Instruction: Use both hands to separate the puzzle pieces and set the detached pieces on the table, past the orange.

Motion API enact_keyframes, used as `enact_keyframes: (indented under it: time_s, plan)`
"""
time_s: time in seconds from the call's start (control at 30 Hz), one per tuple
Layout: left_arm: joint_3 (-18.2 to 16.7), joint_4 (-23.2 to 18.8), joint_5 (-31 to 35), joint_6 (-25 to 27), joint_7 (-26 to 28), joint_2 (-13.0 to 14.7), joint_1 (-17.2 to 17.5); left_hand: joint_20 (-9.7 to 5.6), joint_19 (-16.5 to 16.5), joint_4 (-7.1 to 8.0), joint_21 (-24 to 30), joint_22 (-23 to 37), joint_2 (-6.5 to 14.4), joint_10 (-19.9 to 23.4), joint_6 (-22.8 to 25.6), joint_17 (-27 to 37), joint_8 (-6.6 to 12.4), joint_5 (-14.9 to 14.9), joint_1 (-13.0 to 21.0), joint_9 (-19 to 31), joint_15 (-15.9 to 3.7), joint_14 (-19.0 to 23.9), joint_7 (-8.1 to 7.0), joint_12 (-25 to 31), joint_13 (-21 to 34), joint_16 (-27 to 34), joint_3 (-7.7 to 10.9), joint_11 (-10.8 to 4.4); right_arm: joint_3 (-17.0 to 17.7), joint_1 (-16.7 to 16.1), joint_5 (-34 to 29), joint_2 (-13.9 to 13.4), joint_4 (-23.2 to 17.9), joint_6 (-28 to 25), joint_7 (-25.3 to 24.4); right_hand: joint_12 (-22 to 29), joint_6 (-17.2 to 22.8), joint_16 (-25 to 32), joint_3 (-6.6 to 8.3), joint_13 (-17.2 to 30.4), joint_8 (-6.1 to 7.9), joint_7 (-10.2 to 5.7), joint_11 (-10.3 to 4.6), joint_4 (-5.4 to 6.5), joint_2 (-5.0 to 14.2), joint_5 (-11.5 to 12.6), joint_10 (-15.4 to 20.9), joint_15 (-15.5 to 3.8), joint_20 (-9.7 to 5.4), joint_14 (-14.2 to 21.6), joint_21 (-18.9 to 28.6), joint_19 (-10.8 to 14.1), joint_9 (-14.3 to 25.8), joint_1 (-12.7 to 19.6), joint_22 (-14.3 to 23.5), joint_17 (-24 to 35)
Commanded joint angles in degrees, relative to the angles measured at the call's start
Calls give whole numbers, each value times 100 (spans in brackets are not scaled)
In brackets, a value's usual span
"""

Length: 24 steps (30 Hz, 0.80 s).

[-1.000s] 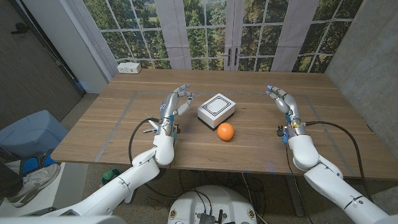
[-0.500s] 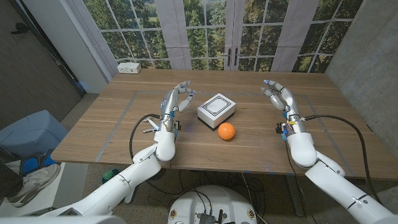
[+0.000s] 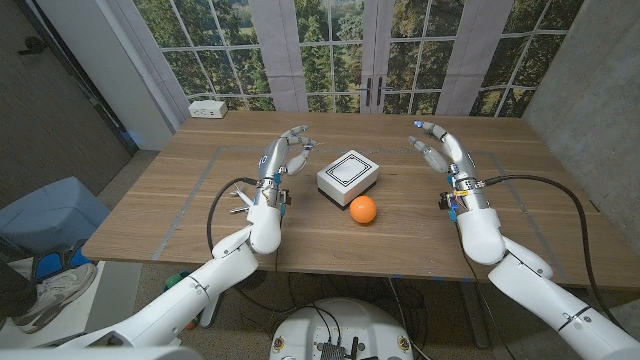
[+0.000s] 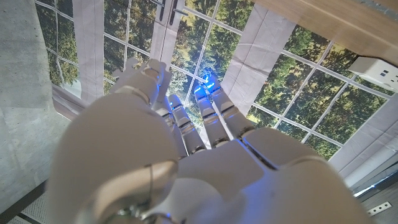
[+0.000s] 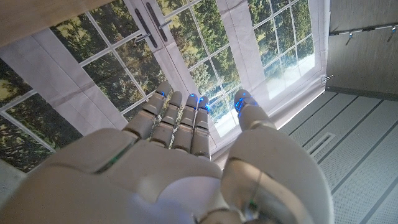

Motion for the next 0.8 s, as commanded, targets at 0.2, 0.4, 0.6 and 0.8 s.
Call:
enact_keyframes:
  time_s: [0.2,0.4,0.6,0.8]
  plan:
    - [15,-54,81,-70,-184,46,-154,-109,-44,4,41,7,11,91,52,10,-12,7,81,25,-1000,-28,4,-12,12,-31,-43,10,-202,94,-897,-108,-209,-174,-203,49,108,55,-58,57,27,-38,-3,4,27,3,66,-226,-84,23,41,56,26,127,14,40]
    - [37,-11,59,-124,-249,13,-222,-116,-47,5,47,7,12,119,61,11,-16,8,95,25,-999,-36,-2,-11,13,-34,-66,9,-281,144,-1051,-125,-241,-237,-195,53,136,56,-77,76,29,-68,-19,-9,-2,1,66,-253,-105,-1,43,73,27,197,13,53]
    - [68,61,23,-221,-348,-4,-315,-117,-52,5,50,7,13,136,66,11,-19,9,105,26,-999,-41,0,-11,14,-36,-80,8,-370,211,-1238,-147,-268,-335,-193,60,172,70,-96,95,32,-112,-57,-15,-30,-1,75,-286,-110,4,43,86,28,280,13,68]
    - [81,91,-39,-269,-474,-24,-390,-118,-56,6,53,7,13,145,70,11,-21,9,111,26,-997,-45,-3,-12,14,-37,-94,7,-461,295,-1340,-172,-258,-387,-164,65,200,79,-109,108,36,-135,-80,-14,-42,-2,83,-298,-112,4,47,105,28,334,13,78]
